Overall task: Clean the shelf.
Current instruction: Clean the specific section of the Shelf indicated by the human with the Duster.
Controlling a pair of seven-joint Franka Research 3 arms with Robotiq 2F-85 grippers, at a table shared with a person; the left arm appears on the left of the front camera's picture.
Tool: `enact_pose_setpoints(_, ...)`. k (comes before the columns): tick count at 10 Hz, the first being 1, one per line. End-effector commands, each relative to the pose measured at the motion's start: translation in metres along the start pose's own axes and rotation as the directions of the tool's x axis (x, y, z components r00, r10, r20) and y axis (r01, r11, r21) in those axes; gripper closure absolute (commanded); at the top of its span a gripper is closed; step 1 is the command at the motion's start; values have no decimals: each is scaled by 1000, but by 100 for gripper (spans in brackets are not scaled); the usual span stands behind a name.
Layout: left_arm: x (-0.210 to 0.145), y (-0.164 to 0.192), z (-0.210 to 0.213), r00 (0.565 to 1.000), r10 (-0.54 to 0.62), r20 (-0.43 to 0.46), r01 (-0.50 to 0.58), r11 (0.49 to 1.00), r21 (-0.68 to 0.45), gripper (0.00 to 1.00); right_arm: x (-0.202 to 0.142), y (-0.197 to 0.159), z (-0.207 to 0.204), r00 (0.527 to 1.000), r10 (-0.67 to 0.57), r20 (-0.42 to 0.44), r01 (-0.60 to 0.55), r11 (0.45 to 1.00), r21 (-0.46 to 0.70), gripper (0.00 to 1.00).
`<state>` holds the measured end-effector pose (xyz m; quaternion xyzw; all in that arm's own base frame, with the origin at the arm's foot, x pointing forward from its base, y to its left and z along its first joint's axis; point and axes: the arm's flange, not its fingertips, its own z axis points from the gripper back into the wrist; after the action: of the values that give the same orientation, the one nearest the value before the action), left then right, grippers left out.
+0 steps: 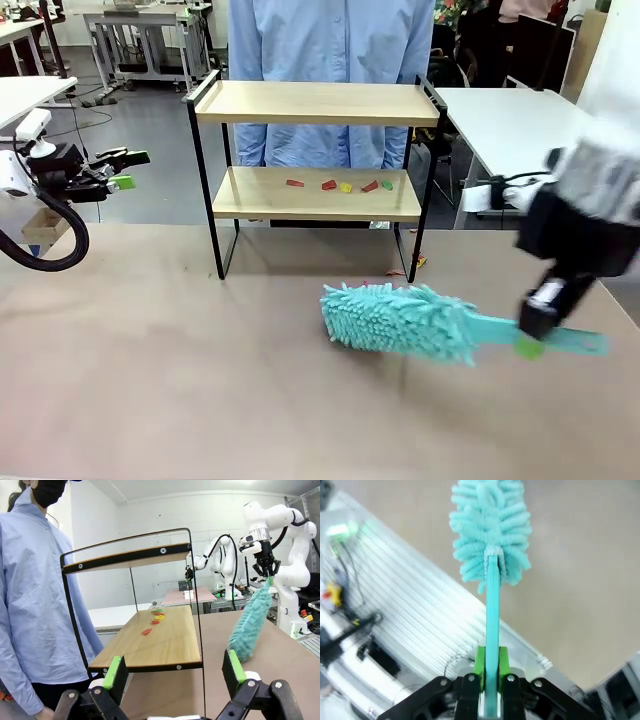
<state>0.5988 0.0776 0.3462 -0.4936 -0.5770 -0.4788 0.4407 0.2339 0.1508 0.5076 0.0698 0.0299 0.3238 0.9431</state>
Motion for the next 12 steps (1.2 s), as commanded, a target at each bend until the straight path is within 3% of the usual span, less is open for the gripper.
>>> enact_pose_setpoints(1,3,-2,0,1000,-4,-3,4,1000,-4,0,-34,-27,37,990,135,-28,-135,991,13,87)
enact_pose_setpoints(4,3,-2,0,1000,-4,-3,4,1000,-4,0,-76,-37,59,993,109,-50,-108,994,21,87)
enact_pose_setpoints(5,3,-2,0,1000,-4,-3,4,1000,-4,0,-69,-40,60,997,42,59,-42,999,-6,87)
enact_pose_setpoints(6,3,-2,0,1000,-4,-3,4,1000,-4,0,-72,-31,56,993,102,-61,-100,994,34,87)
enact_pose_setpoints(12,3,-2,0,1000,-4,-3,4,1000,-4,0,-72,-31,56,993,102,-61,-100,994,34,87)
